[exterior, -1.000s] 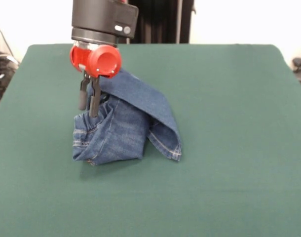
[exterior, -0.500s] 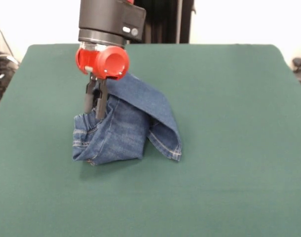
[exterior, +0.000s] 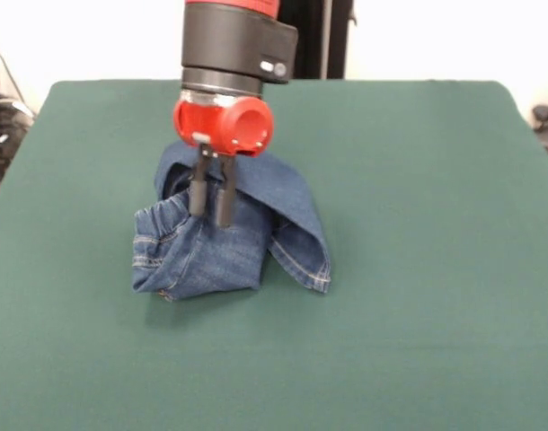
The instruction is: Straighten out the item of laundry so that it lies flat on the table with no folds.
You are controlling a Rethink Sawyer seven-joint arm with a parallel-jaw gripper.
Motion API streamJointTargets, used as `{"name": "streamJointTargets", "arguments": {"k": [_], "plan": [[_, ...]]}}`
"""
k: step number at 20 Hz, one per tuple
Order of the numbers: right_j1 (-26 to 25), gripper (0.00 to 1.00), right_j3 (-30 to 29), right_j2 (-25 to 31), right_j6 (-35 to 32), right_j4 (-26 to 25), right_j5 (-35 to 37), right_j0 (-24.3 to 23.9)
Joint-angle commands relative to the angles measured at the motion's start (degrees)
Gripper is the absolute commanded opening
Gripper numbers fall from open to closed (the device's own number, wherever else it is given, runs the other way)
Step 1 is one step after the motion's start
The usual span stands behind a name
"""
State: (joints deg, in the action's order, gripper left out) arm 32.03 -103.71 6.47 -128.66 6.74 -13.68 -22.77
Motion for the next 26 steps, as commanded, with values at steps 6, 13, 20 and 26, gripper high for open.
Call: {"name": "streamJointTargets", "arguments": {"k": [6,13,20,26], "plan": [[-3.10,1.00,-3.35,-0.16,-8.84,1.73,3.26,3.03],[-0.57,1.00,-3.90,-0.02,-7.90,1.23,5.82,2.29],[3.01,1.00,-2.82,-1.77,-4.80,1.02,11.93,1.62],[7.46,1.00,-2.36,-2.39,-3.01,0.16,18.93,0.36]]}}
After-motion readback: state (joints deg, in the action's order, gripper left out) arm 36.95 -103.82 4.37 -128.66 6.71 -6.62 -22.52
